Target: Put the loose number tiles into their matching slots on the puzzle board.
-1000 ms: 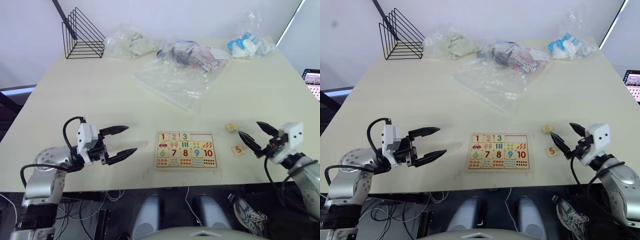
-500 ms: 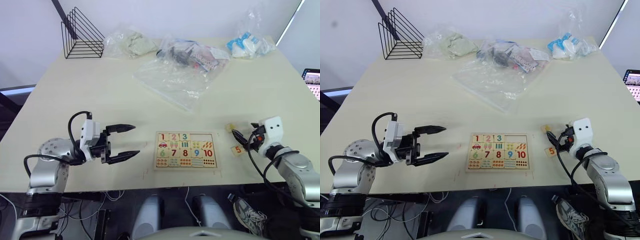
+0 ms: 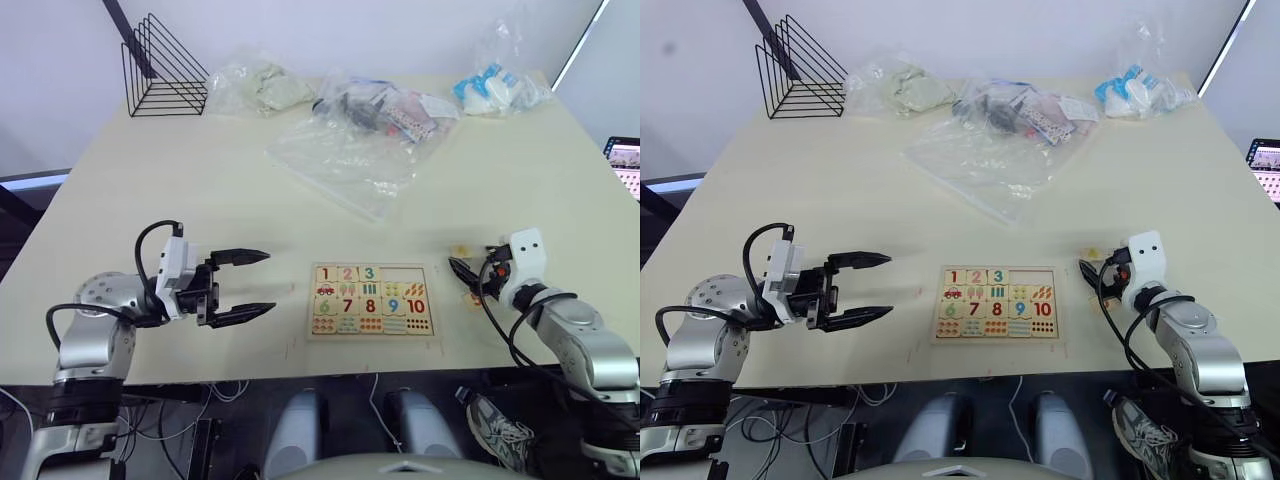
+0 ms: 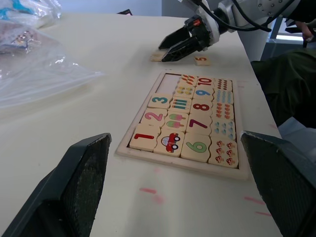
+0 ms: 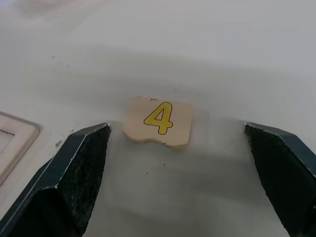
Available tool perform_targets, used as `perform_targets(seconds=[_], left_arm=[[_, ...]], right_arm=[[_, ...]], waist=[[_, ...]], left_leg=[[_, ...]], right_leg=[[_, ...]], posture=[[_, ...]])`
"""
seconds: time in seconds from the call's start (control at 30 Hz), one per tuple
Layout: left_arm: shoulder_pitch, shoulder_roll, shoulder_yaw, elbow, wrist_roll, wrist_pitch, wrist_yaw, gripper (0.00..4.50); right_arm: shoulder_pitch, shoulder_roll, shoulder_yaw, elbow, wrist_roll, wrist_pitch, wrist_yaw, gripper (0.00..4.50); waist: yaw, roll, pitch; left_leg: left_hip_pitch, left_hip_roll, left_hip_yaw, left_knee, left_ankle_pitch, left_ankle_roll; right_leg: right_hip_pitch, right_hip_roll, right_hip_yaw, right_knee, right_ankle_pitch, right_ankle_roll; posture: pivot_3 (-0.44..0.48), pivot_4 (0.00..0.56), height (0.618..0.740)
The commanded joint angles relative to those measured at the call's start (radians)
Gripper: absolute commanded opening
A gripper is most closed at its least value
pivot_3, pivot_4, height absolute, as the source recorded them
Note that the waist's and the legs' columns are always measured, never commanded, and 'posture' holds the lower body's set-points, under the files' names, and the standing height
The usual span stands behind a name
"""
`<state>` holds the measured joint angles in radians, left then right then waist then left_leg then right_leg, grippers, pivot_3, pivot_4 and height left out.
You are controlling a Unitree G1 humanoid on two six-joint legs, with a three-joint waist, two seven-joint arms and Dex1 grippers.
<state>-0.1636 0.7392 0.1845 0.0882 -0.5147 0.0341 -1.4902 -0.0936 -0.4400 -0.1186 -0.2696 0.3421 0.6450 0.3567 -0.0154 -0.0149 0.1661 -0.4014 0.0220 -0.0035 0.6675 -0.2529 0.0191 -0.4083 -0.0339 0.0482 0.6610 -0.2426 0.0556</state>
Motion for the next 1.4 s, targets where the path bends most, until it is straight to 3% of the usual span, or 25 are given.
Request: perform_targets(seconds=[0.03,0.33,0.43,0.57,0.63,1.1,1.4], left_arm=[[-0.007,0.012,0.014,-0.017,-0.024,-0.006,-0.011,4.43],[-0.001,0.012,0.017,-0.024,-0.029,-0.008,-0.019,4.43],[-0.001,0.013,0.017,-0.022,-0.03,-0.011,-0.025,4.5],[-0.004,0.015,0.014,-0.014,-0.024,-0.019,-0.029,4.5],[-0.005,0.014,0.012,-0.013,-0.023,-0.02,-0.03,4.5],[-0.032,0.012,-0.001,0.025,-0.019,-0.038,-0.065,4.5],[-0.033,0.013,0.0,0.036,-0.019,-0.049,-0.079,4.5]], right_arm=[[-0.02,0.02,-0.002,-0.04,-0.01,0.015,-0.039,4.5],[-0.037,0.065,0.01,-0.041,-0.045,0.058,-0.103,4.5],[-0.034,0.087,0.007,-0.063,-0.043,0.087,-0.132,3.75],[-0.026,0.118,0.005,-0.096,-0.05,0.115,-0.171,1.88],[-0.018,0.128,0.004,-0.111,-0.066,0.12,-0.198,1.49],[0.073,0.254,-0.046,-0.394,-0.059,0.373,-0.364,1.49],[0.084,0.281,-0.053,-0.387,-0.058,0.411,-0.36,1.49]], waist=[[0.0,0.0,0.0],[0.0,0.0,0.0],[0.0,0.0,0.0],[-0.001,0.0,0.0],[-0.001,0.0,0.0],[-0.002,0.0,0.0],[-0.002,0.0,0.0]], left_leg=[[0.0,0.0,0.0,0.0,0.0,0.0],[0.0,0.0,0.0,0.0,0.0,0.0],[0.0,0.0,0.0,0.0,0.0,0.0],[0.0,0.0,-0.001,0.0,0.0,0.0],[0.0,0.0,-0.001,0.0,0.0,0.0],[-0.001,0.0,-0.003,-0.001,0.0,0.0],[-0.001,0.001,-0.003,-0.001,0.0,0.0]], right_leg=[[0.0,0.0,0.0,0.0,0.0,0.0],[0.0,0.0,0.0,0.0,0.0,0.0],[0.0,0.0,0.0,0.0,0.0,0.0],[-0.001,0.0,0.001,0.0,0.0,0.0],[-0.001,0.0,0.001,0.0,0.0,0.0],[-0.001,0.0,0.001,0.0,0.0,0.0],[-0.001,0.0,0.001,0.0,0.0,0.0]], posture=[[0.0,0.15,0.74],[0.0,0.15,0.74],[0.0,0.15,0.74],[0.0,0.15,0.74],[0.0,0.15,0.74],[0.0,0.15,0.74],[0.0,0.15,0.74]])
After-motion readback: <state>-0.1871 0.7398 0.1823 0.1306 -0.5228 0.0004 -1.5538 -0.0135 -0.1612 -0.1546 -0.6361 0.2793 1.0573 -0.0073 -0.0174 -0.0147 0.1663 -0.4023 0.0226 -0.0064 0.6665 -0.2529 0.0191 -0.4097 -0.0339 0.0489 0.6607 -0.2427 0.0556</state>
